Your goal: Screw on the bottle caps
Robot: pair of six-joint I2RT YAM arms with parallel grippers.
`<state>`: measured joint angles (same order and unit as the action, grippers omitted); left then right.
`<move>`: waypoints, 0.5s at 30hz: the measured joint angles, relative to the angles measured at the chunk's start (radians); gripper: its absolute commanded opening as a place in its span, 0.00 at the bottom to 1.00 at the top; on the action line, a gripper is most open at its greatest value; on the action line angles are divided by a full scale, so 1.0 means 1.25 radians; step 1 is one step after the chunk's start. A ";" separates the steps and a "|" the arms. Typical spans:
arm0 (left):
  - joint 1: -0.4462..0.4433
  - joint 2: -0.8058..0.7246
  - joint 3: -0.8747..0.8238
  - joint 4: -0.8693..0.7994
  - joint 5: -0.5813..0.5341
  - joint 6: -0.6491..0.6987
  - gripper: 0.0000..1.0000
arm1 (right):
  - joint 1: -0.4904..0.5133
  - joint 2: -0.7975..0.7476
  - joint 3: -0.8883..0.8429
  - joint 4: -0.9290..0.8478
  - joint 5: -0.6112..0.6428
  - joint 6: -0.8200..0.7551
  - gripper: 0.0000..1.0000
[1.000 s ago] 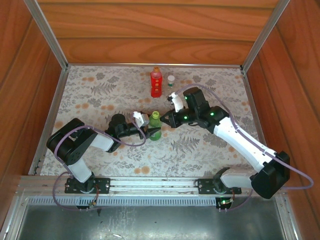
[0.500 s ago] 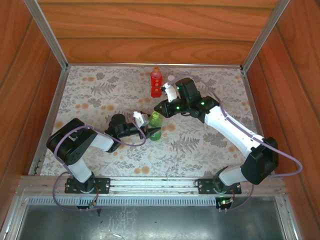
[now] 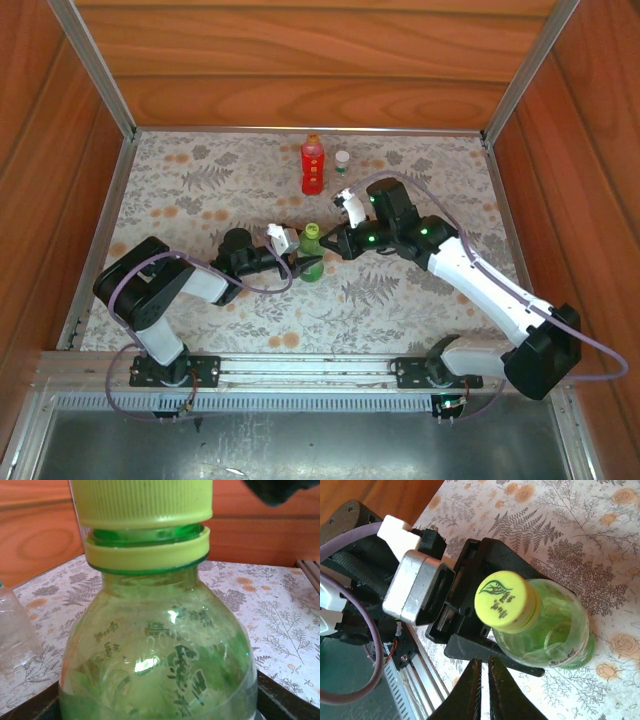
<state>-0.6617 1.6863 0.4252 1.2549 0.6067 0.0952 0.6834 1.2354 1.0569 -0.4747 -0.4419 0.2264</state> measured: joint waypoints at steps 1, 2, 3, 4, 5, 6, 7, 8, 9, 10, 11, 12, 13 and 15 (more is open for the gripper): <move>0.000 0.000 0.000 0.000 0.000 0.000 0.66 | 0.000 -0.005 0.001 0.001 0.009 0.001 0.21; 0.000 0.000 0.000 0.000 0.000 0.000 0.66 | 0.000 -0.007 0.002 0.002 0.019 0.001 0.23; -0.001 0.000 0.000 0.000 0.000 0.001 0.66 | 0.000 -0.008 0.004 0.003 0.029 -0.001 0.25; -0.001 0.000 0.000 0.000 0.000 0.001 0.65 | 0.000 -0.007 0.009 0.003 0.039 -0.004 0.31; -0.001 -0.001 0.000 -0.002 0.000 0.002 0.65 | -0.001 -0.004 0.015 0.003 0.045 -0.010 0.37; -0.001 -0.005 0.000 -0.006 -0.001 0.003 0.65 | -0.001 -0.001 0.022 0.003 0.051 -0.026 0.41; -0.002 -0.010 -0.002 -0.013 -0.005 0.007 0.65 | -0.001 0.001 0.028 0.004 0.056 -0.044 0.44; -0.004 -0.016 -0.005 -0.017 -0.008 0.012 0.64 | -0.001 0.001 0.031 0.006 0.061 -0.060 0.47; -0.005 -0.026 -0.011 -0.023 -0.015 0.019 0.65 | -0.001 -0.001 0.031 0.010 0.065 -0.081 0.50; -0.005 -0.039 -0.017 -0.036 -0.022 0.027 0.65 | -0.001 -0.005 0.031 0.009 0.068 -0.107 0.53; -0.007 -0.052 -0.022 -0.048 -0.031 0.038 0.64 | -0.001 -0.009 0.030 0.009 0.071 -0.132 0.55; -0.011 -0.071 -0.027 -0.068 -0.046 0.054 0.64 | -0.001 -0.017 0.028 0.008 0.073 -0.158 0.57; -0.017 -0.093 -0.030 -0.097 -0.063 0.073 0.65 | -0.001 -0.028 0.026 0.005 0.074 -0.182 0.59; -0.038 -0.140 -0.033 -0.164 -0.102 0.119 0.64 | 0.000 -0.059 0.022 -0.006 0.075 -0.239 0.61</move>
<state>-0.7097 1.5112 0.3840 1.0504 0.4793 0.2436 0.6838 1.1618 1.0843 -0.4824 -0.3485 -0.0723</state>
